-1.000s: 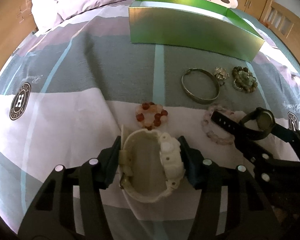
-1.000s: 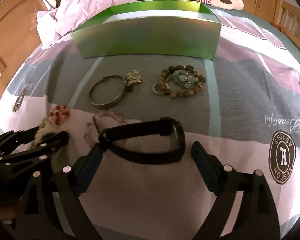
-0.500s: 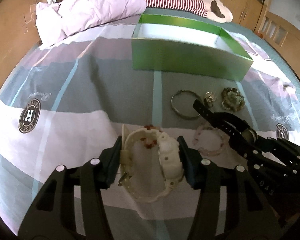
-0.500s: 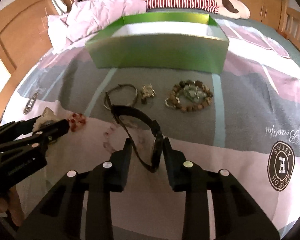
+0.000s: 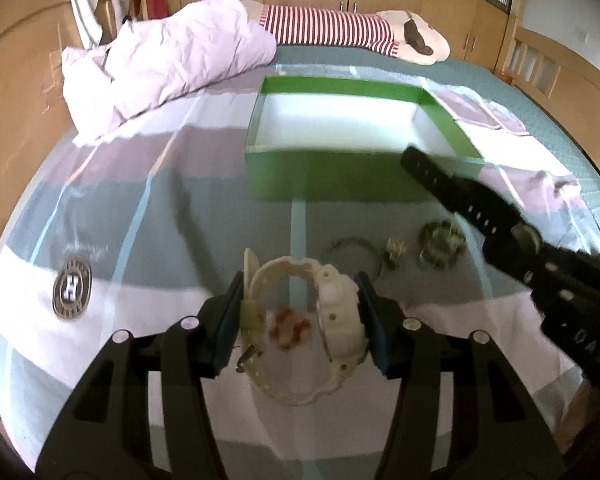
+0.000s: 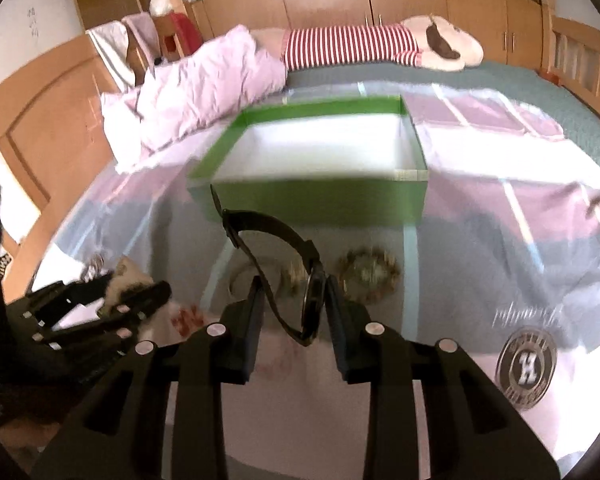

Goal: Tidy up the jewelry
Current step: 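Carry the white watch into the green box with the left gripper while the right drops the black watch in, then withdraw both grippers from the box back toward the remaining bracelets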

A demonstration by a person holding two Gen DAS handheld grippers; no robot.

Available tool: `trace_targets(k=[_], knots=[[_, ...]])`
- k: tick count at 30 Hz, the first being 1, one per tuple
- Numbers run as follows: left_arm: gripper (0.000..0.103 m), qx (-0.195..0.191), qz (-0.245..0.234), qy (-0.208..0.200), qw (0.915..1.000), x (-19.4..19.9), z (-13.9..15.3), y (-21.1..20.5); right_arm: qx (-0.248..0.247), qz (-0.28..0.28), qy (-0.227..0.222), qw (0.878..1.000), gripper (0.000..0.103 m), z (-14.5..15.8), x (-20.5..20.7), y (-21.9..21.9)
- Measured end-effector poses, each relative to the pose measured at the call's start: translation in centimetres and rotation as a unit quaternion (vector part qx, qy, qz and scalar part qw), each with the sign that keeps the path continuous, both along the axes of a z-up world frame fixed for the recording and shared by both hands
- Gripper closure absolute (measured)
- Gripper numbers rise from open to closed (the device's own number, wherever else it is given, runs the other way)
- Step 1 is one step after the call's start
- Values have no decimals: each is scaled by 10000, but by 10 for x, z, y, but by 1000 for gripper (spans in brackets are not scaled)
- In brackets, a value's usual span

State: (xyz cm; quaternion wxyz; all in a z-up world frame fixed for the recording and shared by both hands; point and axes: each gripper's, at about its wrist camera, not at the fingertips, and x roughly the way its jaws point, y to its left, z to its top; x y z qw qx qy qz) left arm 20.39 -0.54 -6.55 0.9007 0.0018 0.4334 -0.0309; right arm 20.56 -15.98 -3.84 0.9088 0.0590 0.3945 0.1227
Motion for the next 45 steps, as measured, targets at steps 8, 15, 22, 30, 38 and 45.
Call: trace_targets(k=[8,15,22,30,38,45], knots=[[49,-110,-149,-268,9995,104,44,-9,-113,-238,-219,9994,72,35,94,-18],[49,-76,-146,66,9998,206,19,-22,-266,-293,95,9992,72,10,169,-23],[48,107,-183,337,9992,235,-22,-30,-313,-378,328,9983,72,-20,193,-22],[46,175,-105,392,9990,243,-33,-28,-459,-431,466,9969,70,-33,199,-17],[4,527,-93,-178,9984,226,-7,-31,-250,-788,177,9964,23,-13,176,-38],[4,80,-203,-484,9986,133,54,-7,94,-834,-449,9955,23,48,87,-65]])
